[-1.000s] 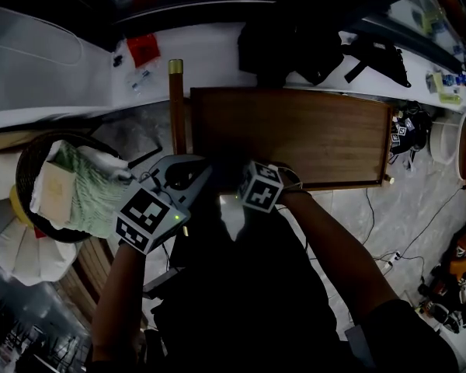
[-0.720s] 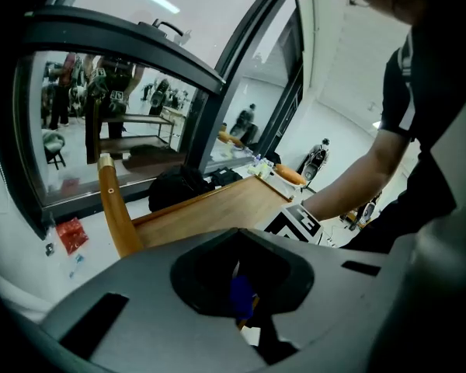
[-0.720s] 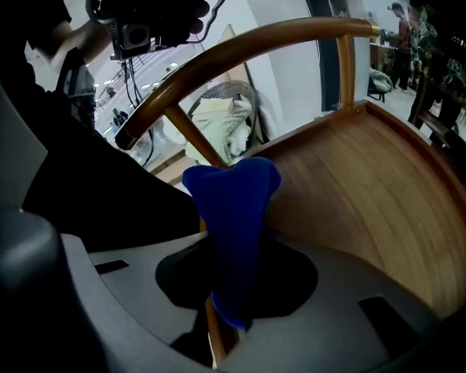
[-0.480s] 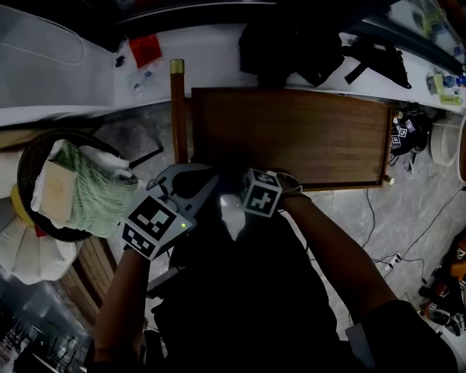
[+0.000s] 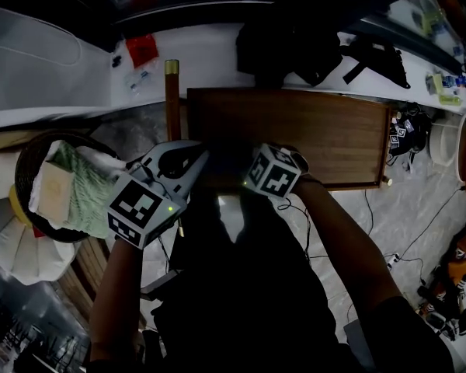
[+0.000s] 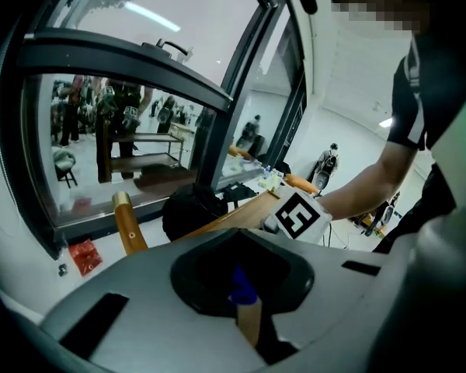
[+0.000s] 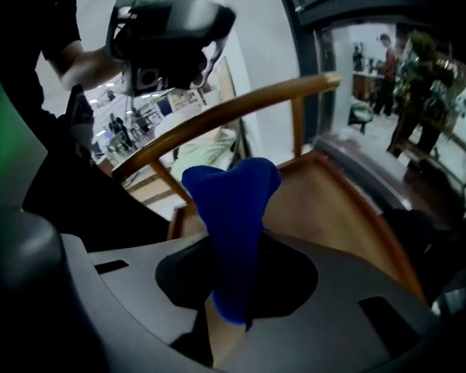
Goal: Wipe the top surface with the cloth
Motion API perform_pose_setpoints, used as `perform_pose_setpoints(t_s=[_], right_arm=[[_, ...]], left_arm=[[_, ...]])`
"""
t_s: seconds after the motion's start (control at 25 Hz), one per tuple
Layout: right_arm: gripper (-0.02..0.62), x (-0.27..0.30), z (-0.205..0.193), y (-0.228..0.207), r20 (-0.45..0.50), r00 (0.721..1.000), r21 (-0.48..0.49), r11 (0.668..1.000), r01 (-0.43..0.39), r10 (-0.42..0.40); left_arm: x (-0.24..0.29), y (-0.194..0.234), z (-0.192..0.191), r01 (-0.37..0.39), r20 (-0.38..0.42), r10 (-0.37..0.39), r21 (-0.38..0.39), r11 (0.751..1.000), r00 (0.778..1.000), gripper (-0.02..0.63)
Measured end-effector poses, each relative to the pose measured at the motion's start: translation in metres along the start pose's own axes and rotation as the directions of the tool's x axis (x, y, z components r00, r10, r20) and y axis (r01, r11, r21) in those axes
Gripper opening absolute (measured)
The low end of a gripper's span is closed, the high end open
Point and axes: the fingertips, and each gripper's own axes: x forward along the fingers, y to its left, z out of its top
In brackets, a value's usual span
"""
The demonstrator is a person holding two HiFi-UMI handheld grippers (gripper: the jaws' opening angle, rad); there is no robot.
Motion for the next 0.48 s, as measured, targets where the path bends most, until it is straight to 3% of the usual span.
perform_pose_setpoints(t_s=[0.12, 0.24, 0.36, 0.48], right_arm=[[0.090, -0.026, 0.022, -0.069, 0.041, 0.987, -0.015, 0.988, 0.154, -0.153], [0.091, -0.030, 0.025, -0.121, 0.007, 0.974, -0.031, 0.973, 0.227, -0.226], [0.091, -0.014, 0.016, -0.140, -0.079, 0.972, -0.091, 0.973, 0.214, -0.221], [0.090, -0.004, 0.013, -0.136, -0.106, 0.971, -0.139, 0.971, 0.197, -0.212]], left_arm=[[0.007, 0.011, 0.017, -0.026, 0.015, 0.026, 0.012, 1.000, 1.000, 0.011], [0.015, 0.015, 0.035, -0.030, 0.039, 0.029, 0.024, 0.999, 0.999, 0.011], [0.017, 0.017, 0.043, -0.037, 0.055, 0.035, 0.031, 0.999, 0.998, 0.011], [0.015, 0.016, 0.037, -0.035, 0.051, 0.033, 0.038, 0.999, 0.998, 0.011]])
